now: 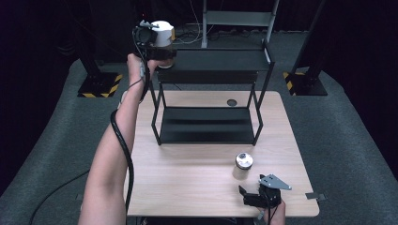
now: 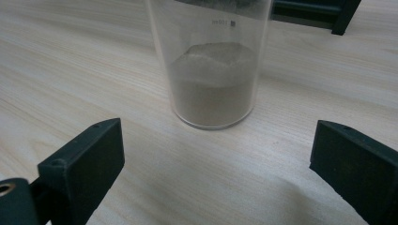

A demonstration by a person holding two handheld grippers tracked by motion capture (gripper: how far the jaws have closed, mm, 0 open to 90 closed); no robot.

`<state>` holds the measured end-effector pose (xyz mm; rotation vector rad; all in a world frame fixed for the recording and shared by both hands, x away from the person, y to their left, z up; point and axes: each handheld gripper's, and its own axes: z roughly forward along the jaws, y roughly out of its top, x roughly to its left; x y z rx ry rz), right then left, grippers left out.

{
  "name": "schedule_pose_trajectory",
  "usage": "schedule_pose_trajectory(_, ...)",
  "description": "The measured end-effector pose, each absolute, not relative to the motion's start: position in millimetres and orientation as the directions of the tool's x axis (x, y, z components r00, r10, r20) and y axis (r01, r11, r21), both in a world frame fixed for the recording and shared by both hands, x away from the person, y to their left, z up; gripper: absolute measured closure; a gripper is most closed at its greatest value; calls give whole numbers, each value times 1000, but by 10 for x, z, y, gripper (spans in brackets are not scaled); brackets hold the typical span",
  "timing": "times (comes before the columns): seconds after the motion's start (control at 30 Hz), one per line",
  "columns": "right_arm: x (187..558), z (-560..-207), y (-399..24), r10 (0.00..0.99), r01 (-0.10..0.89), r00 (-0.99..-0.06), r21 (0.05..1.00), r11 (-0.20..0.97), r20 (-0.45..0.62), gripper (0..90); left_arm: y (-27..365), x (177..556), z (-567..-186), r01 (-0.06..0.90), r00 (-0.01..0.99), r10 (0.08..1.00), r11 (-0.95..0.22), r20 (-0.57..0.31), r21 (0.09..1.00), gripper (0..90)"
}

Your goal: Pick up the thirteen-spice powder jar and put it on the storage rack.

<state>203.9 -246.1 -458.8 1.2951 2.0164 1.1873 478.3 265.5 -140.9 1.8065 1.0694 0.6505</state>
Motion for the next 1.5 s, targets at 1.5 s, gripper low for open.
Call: schedule_pose_trajectory(1.5,2044,-4587,-2467,890,492,-451,851,183,69,24,2655,4744,-1302,422,493,870,-249,10,872,98)
